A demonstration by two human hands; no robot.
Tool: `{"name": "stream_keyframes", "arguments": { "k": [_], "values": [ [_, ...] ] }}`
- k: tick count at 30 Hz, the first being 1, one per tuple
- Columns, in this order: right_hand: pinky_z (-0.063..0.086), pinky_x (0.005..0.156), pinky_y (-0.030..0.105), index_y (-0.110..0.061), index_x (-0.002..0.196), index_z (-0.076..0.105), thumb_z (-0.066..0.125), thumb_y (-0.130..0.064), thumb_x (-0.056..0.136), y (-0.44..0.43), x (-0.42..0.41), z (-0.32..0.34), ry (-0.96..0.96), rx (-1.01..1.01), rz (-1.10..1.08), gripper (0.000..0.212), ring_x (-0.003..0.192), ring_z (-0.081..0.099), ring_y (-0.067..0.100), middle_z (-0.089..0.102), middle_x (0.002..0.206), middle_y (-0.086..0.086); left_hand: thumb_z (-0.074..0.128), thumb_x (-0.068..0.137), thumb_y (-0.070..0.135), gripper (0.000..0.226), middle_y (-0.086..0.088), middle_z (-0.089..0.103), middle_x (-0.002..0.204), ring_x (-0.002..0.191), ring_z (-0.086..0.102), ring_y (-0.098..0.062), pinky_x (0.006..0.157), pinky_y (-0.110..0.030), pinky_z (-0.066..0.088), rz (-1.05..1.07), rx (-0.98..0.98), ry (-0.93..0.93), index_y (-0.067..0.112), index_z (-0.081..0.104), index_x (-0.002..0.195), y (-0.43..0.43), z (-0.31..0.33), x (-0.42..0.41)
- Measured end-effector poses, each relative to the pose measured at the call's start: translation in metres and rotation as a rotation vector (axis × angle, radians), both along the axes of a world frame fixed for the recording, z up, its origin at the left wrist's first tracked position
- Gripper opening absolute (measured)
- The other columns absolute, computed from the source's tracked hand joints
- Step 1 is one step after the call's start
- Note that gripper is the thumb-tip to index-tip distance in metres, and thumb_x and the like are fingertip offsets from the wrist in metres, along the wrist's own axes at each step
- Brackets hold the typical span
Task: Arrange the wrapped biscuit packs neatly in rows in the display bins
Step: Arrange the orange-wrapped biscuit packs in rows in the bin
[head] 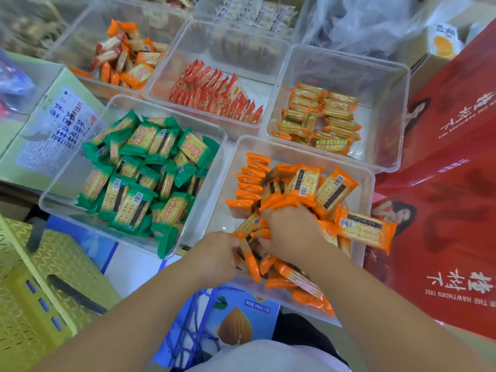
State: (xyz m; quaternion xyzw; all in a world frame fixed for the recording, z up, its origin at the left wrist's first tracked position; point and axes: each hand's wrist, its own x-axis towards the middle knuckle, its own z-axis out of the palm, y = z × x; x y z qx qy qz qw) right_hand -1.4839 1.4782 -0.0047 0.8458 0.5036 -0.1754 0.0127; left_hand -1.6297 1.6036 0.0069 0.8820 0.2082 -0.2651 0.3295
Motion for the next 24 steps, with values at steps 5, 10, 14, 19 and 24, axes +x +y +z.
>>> {"name": "stream_keyframes", "arguments": {
  "k": [5,10,14,19,24],
  "values": [
    [0.039,0.059,0.031,-0.029,0.127,0.050,0.062,-0.053,0.087,-0.003,0.003,0.000,0.054,0.065,-0.056,0.048,0.082,0.065,0.024,0.067,0.092,-0.001,0.079,0.065,0.030,0.023,-0.001,0.066,0.070,0.063,0.059,-0.021,0.061,-0.033,0.048,0.284,-0.384,0.063,0.024,0.075,0.087,-0.002,-0.001,0.003],
    [0.038,0.063,0.032,-0.033,0.133,0.043,0.065,-0.053,0.087,-0.008,0.000,-0.004,0.084,0.137,-0.051,0.055,0.087,0.065,0.024,0.069,0.096,-0.003,0.069,0.080,0.009,0.050,0.004,0.070,0.095,0.064,0.058,-0.005,0.057,-0.017,0.044,0.243,-0.367,-0.041,0.033,0.059,0.123,-0.001,-0.012,-0.007],
    [0.044,0.062,0.033,-0.028,0.128,0.052,0.067,-0.054,0.086,-0.009,0.004,-0.002,0.120,0.125,-0.064,0.052,0.085,0.064,0.022,0.066,0.090,-0.003,0.068,0.087,0.022,0.052,0.003,0.063,0.112,0.096,0.061,-0.018,0.083,-0.031,0.052,-0.067,-0.096,-0.106,0.040,0.056,0.134,-0.007,-0.020,0.002],
    [0.054,0.069,0.036,-0.025,0.115,0.060,0.072,-0.044,0.080,-0.011,0.009,0.002,0.195,0.109,-0.097,0.042,0.087,0.064,0.022,0.067,0.094,-0.003,0.067,0.088,0.040,0.036,0.001,0.042,0.122,0.104,0.052,-0.025,0.086,-0.038,0.044,-0.393,0.195,-0.104,0.041,0.060,0.123,-0.014,-0.025,0.021],
    [0.055,0.069,0.037,-0.023,0.110,0.063,0.071,-0.038,0.082,-0.014,0.011,0.005,0.233,0.099,-0.104,0.033,0.086,0.063,0.020,0.066,0.095,-0.003,0.071,0.083,0.043,0.031,0.003,0.061,0.104,0.098,0.056,-0.020,0.080,-0.033,0.041,-0.491,0.264,-0.170,0.026,0.059,0.107,-0.005,-0.021,0.024]
  ]
}}
